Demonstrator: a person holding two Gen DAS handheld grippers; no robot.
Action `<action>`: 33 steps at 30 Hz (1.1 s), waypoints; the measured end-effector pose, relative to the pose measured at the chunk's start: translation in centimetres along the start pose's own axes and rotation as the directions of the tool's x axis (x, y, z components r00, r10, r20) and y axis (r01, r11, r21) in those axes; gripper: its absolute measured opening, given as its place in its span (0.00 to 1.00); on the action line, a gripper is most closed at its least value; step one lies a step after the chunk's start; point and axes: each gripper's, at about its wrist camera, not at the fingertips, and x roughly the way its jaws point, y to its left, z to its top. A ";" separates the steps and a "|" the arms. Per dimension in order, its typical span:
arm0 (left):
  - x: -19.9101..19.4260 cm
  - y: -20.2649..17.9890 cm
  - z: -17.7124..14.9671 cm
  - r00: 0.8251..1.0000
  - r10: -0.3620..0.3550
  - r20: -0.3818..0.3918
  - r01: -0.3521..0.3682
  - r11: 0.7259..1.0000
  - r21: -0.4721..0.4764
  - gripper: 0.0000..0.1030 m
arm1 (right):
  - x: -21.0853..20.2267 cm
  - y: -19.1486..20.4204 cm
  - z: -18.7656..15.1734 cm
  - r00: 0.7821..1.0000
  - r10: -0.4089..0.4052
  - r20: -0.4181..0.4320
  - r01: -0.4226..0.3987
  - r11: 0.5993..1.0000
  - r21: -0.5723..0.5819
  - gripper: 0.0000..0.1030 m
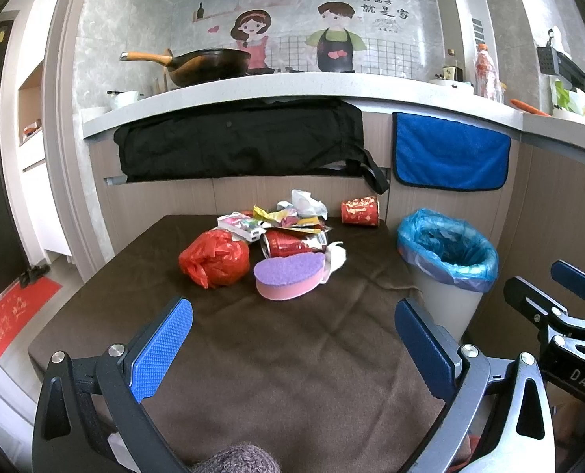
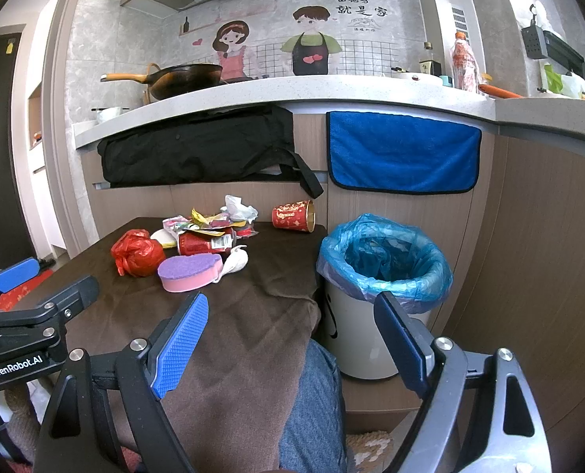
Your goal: Collect trash
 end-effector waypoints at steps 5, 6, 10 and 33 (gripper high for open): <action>0.5 0.7 0.7 1.000 -0.011 -0.024 0.010 1.000 -0.022 0.99 | 0.0 0.1 0.3 1.000 -0.001 0.005 0.001 1.000 -0.015 0.81; 0.7 1.0 0.9 1.000 -0.011 -0.028 0.010 0.999 -0.030 0.99 | 0.1 0.2 0.5 1.000 0.000 0.007 0.000 1.000 -0.019 0.81; 2.4 2.6 1.6 1.000 0.027 0.002 -0.027 0.999 -0.047 0.99 | 1.1 0.5 1.9 0.999 -0.002 0.047 0.006 0.997 -0.075 0.81; 20.7 15.2 3.2 0.978 -0.069 -0.199 0.021 0.973 -0.231 0.99 | 21.8 6.1 6.5 0.925 0.312 -0.215 -0.357 0.907 -0.222 0.81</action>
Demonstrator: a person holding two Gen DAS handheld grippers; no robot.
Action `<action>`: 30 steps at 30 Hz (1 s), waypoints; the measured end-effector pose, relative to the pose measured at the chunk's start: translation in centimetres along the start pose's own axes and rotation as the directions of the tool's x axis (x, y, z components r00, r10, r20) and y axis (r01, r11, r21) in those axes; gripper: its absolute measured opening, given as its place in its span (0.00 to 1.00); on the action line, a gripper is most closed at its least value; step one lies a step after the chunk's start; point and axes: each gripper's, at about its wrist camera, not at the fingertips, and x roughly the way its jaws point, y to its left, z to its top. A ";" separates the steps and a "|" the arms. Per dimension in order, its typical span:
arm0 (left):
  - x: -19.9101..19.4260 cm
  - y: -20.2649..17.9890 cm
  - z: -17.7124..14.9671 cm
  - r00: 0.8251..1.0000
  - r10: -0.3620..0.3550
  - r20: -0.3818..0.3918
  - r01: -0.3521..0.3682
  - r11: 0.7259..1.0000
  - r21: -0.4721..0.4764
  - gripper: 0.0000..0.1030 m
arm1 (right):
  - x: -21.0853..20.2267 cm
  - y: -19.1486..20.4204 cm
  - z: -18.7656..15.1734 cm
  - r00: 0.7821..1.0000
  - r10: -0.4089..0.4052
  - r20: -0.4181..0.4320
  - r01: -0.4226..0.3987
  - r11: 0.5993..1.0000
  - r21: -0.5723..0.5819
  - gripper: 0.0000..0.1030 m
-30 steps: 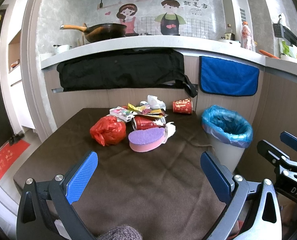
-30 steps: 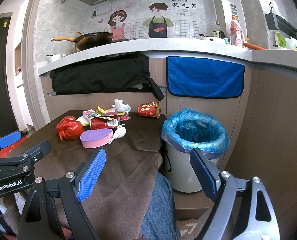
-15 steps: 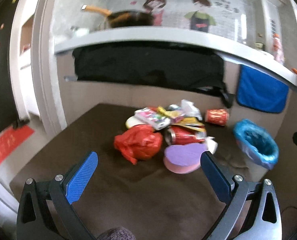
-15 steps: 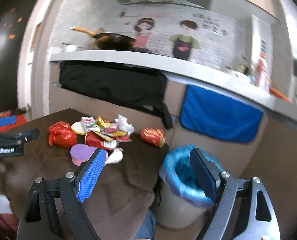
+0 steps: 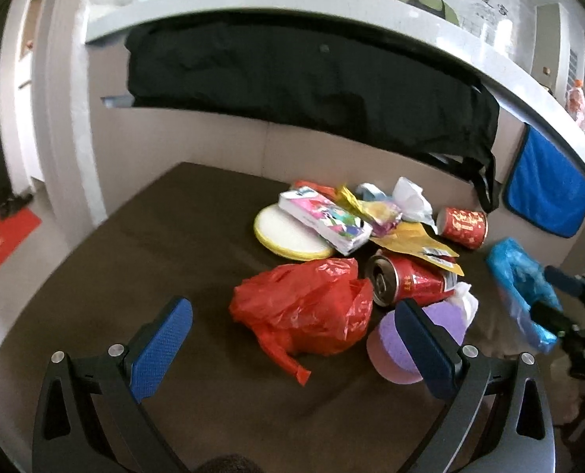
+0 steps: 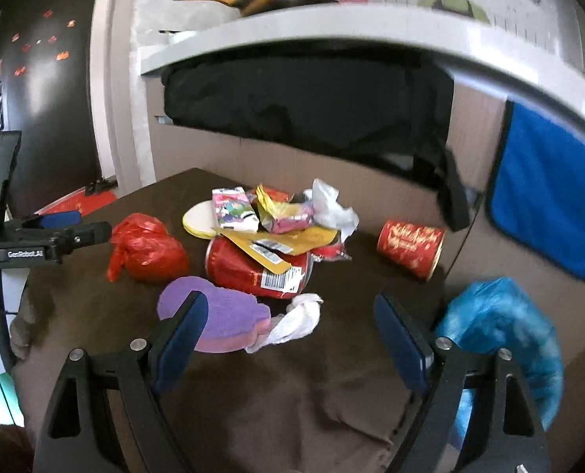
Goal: Collect trash
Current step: 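Grasp the red plastic bag with left tool while right tool grasps purple sponge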
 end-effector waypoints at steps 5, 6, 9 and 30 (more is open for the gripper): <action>2.2 -0.1 0.5 0.996 -0.064 -0.057 0.063 0.998 -0.016 0.91 | 2.2 0.1 -0.4 0.999 -0.007 -0.046 0.007 1.000 -0.006 0.81; 2.7 0.0 0.6 0.996 -0.065 -0.066 0.063 0.998 -0.026 0.91 | 2.4 0.0 -0.5 0.999 -0.003 -0.054 0.002 1.000 -0.005 0.81; 4.4 0.6 0.9 0.994 -0.045 -0.104 0.037 0.996 -0.076 0.87 | 3.1 0.3 -0.8 0.997 0.009 -0.074 -0.010 1.000 -0.015 0.81; 0.4 3.2 0.6 0.999 0.034 -0.008 -0.035 0.993 -0.112 0.58 | 6.2 3.0 0.6 0.985 0.090 -0.145 -0.103 0.991 -0.084 0.76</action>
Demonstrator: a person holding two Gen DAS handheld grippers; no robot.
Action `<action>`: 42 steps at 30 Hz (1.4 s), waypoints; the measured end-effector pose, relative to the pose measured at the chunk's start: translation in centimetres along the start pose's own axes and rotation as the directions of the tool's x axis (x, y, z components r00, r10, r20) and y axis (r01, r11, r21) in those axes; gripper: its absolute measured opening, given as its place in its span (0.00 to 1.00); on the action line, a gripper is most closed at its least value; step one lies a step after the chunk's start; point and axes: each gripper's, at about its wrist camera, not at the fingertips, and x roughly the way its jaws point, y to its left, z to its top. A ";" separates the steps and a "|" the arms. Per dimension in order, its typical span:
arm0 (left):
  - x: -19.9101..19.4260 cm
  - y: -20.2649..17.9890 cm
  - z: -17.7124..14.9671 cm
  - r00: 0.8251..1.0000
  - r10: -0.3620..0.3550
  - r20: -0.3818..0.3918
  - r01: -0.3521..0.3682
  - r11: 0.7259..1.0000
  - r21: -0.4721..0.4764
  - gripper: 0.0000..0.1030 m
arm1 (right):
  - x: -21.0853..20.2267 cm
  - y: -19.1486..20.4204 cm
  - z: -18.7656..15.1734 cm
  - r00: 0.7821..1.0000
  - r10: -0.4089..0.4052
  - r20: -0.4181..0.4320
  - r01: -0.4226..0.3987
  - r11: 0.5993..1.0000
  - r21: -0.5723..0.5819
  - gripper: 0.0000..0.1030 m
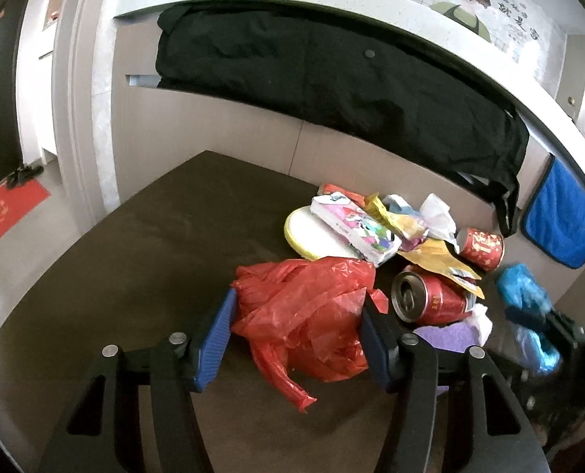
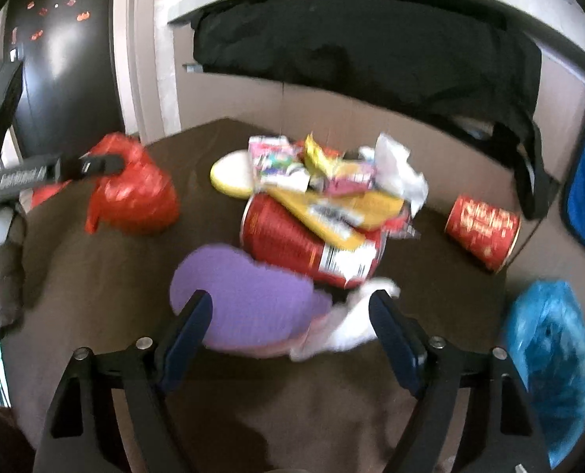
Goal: Collect trash
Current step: 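Grasp the red plastic bag with left tool while right tool grasps purple sponge, then carry bag and sponge to the blue-lined bin and open both tools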
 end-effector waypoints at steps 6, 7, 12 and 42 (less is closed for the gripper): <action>-0.3 0.4 -0.4 1.000 -0.010 -0.005 0.010 1.000 0.002 0.58 | 2.3 0.5 0.6 0.988 0.130 -0.079 -0.132 0.991 -0.016 0.76; -0.4 0.5 -0.4 1.000 -0.010 -0.008 0.010 1.000 0.004 0.58 | 2.5 0.8 0.5 0.988 0.131 -0.077 -0.134 0.990 -0.037 0.76; -0.5 1.0 -0.5 1.000 0.001 -0.009 -0.001 1.000 -0.002 0.58 | 4.2 -1.4 0.7 0.971 0.214 -0.108 -0.212 0.977 0.028 0.76; -2.1 2.4 -0.6 0.998 0.061 0.003 -0.061 0.998 -0.001 0.58 | 6.0 7.4 0.5 0.929 0.267 -0.258 -0.334 0.904 -0.268 0.67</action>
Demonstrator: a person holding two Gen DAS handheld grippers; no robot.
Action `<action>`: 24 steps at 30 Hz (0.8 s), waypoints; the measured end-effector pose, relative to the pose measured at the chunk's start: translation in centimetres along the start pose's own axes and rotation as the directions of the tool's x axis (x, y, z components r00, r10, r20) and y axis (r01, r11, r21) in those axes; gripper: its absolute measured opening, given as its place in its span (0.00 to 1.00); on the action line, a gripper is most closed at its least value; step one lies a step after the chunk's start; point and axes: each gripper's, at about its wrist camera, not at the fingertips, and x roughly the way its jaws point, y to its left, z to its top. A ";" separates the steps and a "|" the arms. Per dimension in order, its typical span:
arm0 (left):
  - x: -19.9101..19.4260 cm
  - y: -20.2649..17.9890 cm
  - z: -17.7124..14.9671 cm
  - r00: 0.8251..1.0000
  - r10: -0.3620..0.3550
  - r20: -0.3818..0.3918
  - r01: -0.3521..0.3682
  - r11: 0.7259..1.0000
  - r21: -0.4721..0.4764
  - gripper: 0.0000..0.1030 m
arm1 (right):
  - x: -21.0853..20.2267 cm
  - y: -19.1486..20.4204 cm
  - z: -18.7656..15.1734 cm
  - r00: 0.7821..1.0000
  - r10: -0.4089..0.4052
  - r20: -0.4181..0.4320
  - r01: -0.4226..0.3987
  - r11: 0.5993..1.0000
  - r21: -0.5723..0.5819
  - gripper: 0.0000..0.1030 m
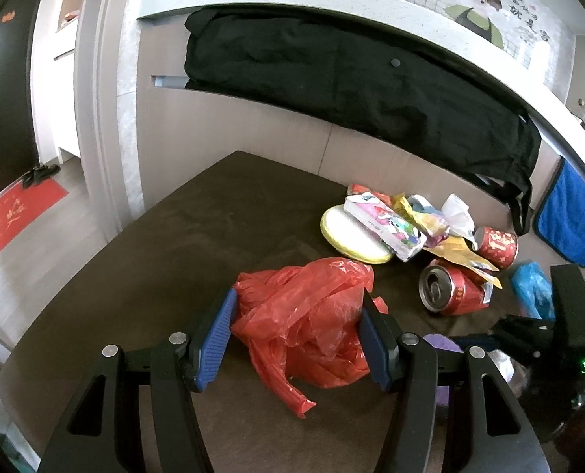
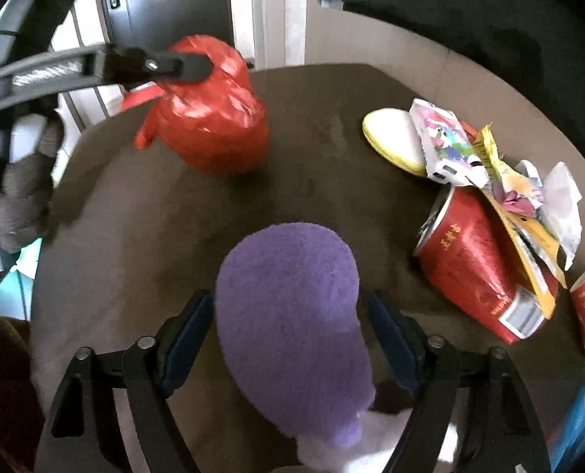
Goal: Collect trash
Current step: 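Carry bag and sponge to the blue-lined bin and open both tools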
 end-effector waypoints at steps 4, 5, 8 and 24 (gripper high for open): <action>-0.2 -1.3 0.3 1.000 -0.008 0.010 0.008 1.000 0.030 0.58 | -0.5 -0.7 0.0 1.000 -0.013 0.013 0.012 0.999 0.047 0.61; -0.3 -1.9 0.4 1.000 -0.011 0.016 0.011 0.999 0.040 0.58 | -1.1 -0.9 -0.1 0.999 -0.021 0.024 0.019 0.998 0.062 0.60; -0.8 -4.5 0.8 0.998 -0.043 0.039 0.039 0.996 0.082 0.58 | -3.6 -2.1 -0.5 0.995 -0.075 0.068 0.066 0.989 0.131 0.60; -2.3 -24.5 3.5 0.957 -0.231 0.174 0.163 0.928 0.336 0.58 | -20.8 -13.9 -8.9 0.864 -0.455 0.218 0.264 0.776 0.573 0.60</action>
